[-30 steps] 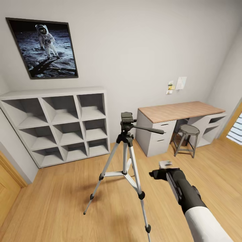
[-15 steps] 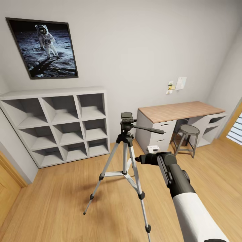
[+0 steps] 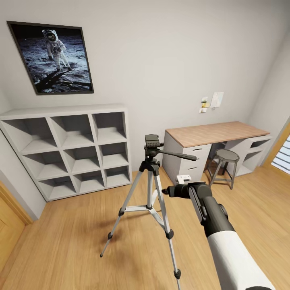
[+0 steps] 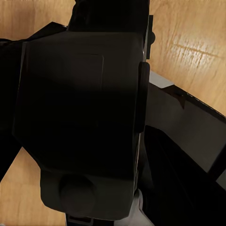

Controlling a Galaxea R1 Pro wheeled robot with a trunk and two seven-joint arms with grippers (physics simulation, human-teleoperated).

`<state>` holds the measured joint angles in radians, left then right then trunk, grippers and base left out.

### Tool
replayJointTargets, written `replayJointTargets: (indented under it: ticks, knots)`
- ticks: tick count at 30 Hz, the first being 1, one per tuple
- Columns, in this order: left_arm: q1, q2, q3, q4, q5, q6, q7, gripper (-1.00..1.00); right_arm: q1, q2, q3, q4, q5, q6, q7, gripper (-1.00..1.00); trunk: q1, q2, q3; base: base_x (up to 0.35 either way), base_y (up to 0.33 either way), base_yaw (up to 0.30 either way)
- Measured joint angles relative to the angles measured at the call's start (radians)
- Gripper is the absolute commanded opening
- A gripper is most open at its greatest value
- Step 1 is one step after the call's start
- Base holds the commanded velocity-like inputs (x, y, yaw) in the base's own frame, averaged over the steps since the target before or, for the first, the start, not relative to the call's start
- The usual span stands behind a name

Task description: Attach the digital camera to the camera tripod in the bedroom.

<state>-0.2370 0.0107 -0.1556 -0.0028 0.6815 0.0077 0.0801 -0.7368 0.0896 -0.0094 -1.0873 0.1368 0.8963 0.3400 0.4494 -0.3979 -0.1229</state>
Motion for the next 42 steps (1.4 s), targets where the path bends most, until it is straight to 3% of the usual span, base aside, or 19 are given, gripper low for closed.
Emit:
replayJointTargets:
  ticks: [5, 13, 20, 24, 30, 34, 42]
  knots:
    - [0.000, 0.001, 0.000, 0.000, 0.003, 0.000, 0.000, -1.00, 0.026, 0.005, 0.017, 0.018, -0.002, -0.001, 0.001, 1.00, 0.000, 0.000, 0.000, 0.000, 0.000, 0.000]
    - [0.000, 0.001, 0.000, 0.000, 0.003, 0.000, 0.001, -1.00, 0.063, 0.004, 0.090, 0.033, -0.004, -0.004, 0.018, 1.00, 0.000, 0.000, 0.000, 0.000, 0.000, 0.000]
    - [0.000, 0.002, 0.000, 0.000, 0.003, 0.000, 0.000, -1.00, 0.073, -0.001, 0.103, 0.035, -0.006, -0.012, 0.093, 1.00, 0.000, 0.000, 0.000, 0.000, 0.000, 0.000]
    - [0.000, 0.002, 0.000, 0.000, 0.003, 0.000, 0.000, -1.00, 0.074, -0.002, 0.104, 0.042, -0.004, -0.018, 0.103, 1.00, 0.000, 0.000, 0.000, 0.000, 0.000, 0.000]
    - [0.000, 0.002, 0.000, 0.000, 0.003, 0.001, 0.000, -1.00, 0.075, -0.002, 0.105, 0.089, -0.002, -0.076, 0.103, 1.00, 0.000, 0.000, 0.000, 0.000, 0.000, 0.000]
    - [0.000, 0.002, 0.000, 0.000, 0.003, 0.000, 0.001, -1.00, 0.075, -0.002, 0.105, 0.151, -0.001, -0.184, 0.099, 1.00, 0.000, 0.000, 0.000, 0.000, 0.000, 0.000]
    - [0.000, 0.002, 0.000, 0.000, 0.003, 0.000, 0.000, -1.00, 0.075, 0.000, 0.104, 0.173, -0.003, -0.245, 0.089, 1.00, 0.000, 0.000, 0.000, 0.000, 0.000, 0.000]
